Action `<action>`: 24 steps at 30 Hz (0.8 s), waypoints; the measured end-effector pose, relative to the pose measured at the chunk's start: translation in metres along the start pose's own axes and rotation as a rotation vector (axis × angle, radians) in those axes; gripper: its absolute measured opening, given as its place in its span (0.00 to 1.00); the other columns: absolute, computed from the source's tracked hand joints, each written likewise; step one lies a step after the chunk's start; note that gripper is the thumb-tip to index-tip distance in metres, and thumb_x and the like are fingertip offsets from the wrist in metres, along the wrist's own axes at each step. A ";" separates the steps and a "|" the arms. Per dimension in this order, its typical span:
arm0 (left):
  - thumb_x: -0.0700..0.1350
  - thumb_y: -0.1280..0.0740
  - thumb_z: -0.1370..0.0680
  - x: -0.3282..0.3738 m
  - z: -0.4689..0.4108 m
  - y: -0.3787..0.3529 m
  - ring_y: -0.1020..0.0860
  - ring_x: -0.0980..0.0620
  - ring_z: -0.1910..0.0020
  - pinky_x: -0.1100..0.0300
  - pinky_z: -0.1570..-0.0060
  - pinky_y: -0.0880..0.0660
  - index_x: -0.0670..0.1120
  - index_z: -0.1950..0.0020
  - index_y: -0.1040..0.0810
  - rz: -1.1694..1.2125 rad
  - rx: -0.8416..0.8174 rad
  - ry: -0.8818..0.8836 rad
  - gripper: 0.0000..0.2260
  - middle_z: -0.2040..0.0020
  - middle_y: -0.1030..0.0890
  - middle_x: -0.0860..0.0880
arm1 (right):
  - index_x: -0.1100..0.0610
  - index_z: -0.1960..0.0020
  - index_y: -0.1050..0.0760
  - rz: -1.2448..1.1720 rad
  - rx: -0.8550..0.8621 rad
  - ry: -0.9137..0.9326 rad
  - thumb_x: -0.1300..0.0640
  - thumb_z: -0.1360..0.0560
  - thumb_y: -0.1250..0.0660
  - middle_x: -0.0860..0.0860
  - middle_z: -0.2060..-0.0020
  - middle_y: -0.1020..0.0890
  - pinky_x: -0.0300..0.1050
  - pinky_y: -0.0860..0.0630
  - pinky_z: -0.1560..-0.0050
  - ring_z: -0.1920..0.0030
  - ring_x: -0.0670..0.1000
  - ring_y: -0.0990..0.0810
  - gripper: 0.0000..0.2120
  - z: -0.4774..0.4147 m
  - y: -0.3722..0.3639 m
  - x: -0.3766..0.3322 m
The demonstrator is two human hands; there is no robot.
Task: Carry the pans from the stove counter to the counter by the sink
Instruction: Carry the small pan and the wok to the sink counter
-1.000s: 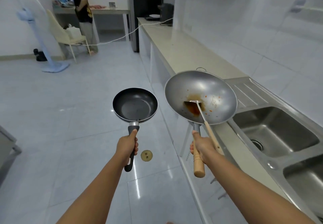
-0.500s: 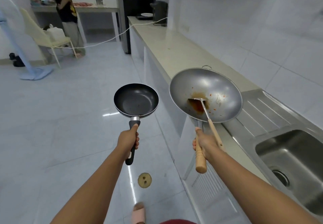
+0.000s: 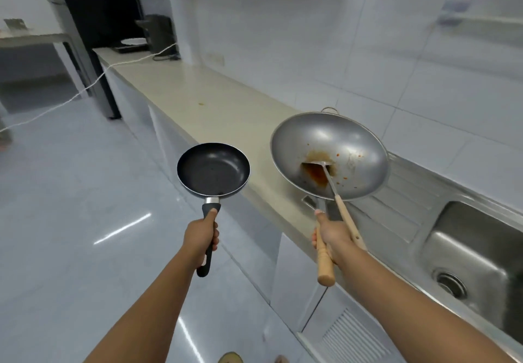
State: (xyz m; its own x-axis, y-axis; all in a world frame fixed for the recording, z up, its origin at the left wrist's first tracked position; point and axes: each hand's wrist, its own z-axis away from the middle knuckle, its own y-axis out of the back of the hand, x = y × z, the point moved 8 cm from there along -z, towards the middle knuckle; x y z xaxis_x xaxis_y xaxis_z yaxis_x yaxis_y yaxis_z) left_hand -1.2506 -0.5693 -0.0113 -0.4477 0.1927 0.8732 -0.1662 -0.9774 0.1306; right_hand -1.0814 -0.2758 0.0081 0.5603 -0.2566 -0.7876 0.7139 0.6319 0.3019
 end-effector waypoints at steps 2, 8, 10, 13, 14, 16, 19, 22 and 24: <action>0.53 0.36 0.20 0.018 -0.026 -0.023 0.31 0.51 0.78 0.60 0.75 0.32 0.43 0.65 0.28 -0.027 -0.054 -0.021 0.18 0.77 0.28 0.49 | 0.64 0.60 0.22 -0.016 0.049 -0.014 0.40 0.23 0.36 0.55 0.72 0.19 0.43 0.26 0.70 0.74 0.52 0.22 0.26 -0.018 0.005 -0.007; 0.53 0.35 0.21 0.049 -0.080 -0.096 0.31 0.52 0.79 0.60 0.76 0.31 0.43 0.65 0.27 -0.103 -0.219 -0.033 0.18 0.78 0.28 0.50 | 0.62 0.62 0.21 -0.026 0.179 -0.104 0.36 0.24 0.38 0.56 0.68 0.17 0.50 0.19 0.58 0.66 0.55 0.19 0.28 -0.048 0.030 -0.012; 0.53 0.35 0.21 0.056 -0.093 -0.123 0.31 0.51 0.80 0.60 0.76 0.32 0.43 0.65 0.27 -0.124 -0.278 -0.039 0.18 0.78 0.28 0.50 | 0.63 0.59 0.20 -0.042 0.226 -0.123 0.37 0.23 0.38 0.55 0.68 0.17 0.48 0.21 0.62 0.67 0.54 0.19 0.28 -0.053 0.041 -0.011; 0.53 0.34 0.21 0.065 -0.106 -0.157 0.31 0.50 0.80 0.60 0.77 0.31 0.41 0.64 0.26 -0.134 -0.344 -0.036 0.18 0.78 0.27 0.48 | 0.65 0.50 0.21 -0.129 0.296 -0.147 0.41 0.22 0.36 0.56 0.69 0.18 0.43 0.25 0.71 0.71 0.52 0.21 0.25 -0.055 0.056 -0.007; 0.53 0.34 0.21 0.066 -0.110 -0.167 0.30 0.50 0.80 0.60 0.76 0.31 0.40 0.64 0.25 -0.151 -0.361 -0.036 0.19 0.78 0.27 0.48 | 0.65 0.48 0.22 -0.156 0.321 -0.155 0.43 0.22 0.35 0.56 0.69 0.19 0.42 0.25 0.74 0.72 0.52 0.21 0.24 -0.055 0.060 -0.006; 0.54 0.34 0.22 0.071 -0.119 -0.187 0.29 0.50 0.80 0.60 0.76 0.31 0.39 0.64 0.23 -0.188 -0.394 -0.036 0.20 0.78 0.26 0.48 | 0.66 0.47 0.22 -0.198 0.359 -0.174 0.44 0.22 0.35 0.56 0.69 0.19 0.41 0.26 0.76 0.73 0.51 0.22 0.22 -0.056 0.066 -0.003; 0.54 0.34 0.22 0.077 -0.132 -0.213 0.29 0.50 0.81 0.60 0.78 0.31 0.39 0.65 0.23 -0.240 -0.434 -0.044 0.20 0.78 0.26 0.48 | 0.66 0.46 0.23 -0.261 0.395 -0.207 0.46 0.21 0.34 0.56 0.69 0.20 0.42 0.26 0.76 0.72 0.51 0.22 0.22 -0.056 0.068 0.000; 0.54 0.34 0.22 0.082 -0.147 -0.232 0.28 0.49 0.80 0.59 0.76 0.30 0.39 0.65 0.23 -0.301 -0.476 -0.058 0.20 0.78 0.25 0.47 | 0.66 0.45 0.23 -0.316 0.432 -0.245 0.46 0.22 0.34 0.57 0.68 0.20 0.42 0.26 0.74 0.72 0.52 0.22 0.21 -0.052 0.064 0.006; 0.54 0.34 0.21 0.085 -0.158 -0.243 0.28 0.49 0.79 0.59 0.75 0.29 0.39 0.65 0.23 -0.347 -0.501 -0.070 0.20 0.78 0.25 0.47 | 0.67 0.45 0.22 -0.342 0.465 -0.258 0.46 0.22 0.33 0.58 0.67 0.20 0.43 0.25 0.72 0.71 0.52 0.22 0.21 -0.050 0.062 0.007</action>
State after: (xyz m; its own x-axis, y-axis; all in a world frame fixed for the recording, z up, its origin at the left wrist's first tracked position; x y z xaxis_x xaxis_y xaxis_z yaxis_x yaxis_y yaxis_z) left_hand -1.3868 -0.3017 -0.0429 -0.2374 0.4699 0.8502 -0.6922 -0.6959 0.1913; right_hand -1.0542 -0.2017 -0.0057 0.3095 -0.5924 -0.7438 0.9461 0.1138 0.3031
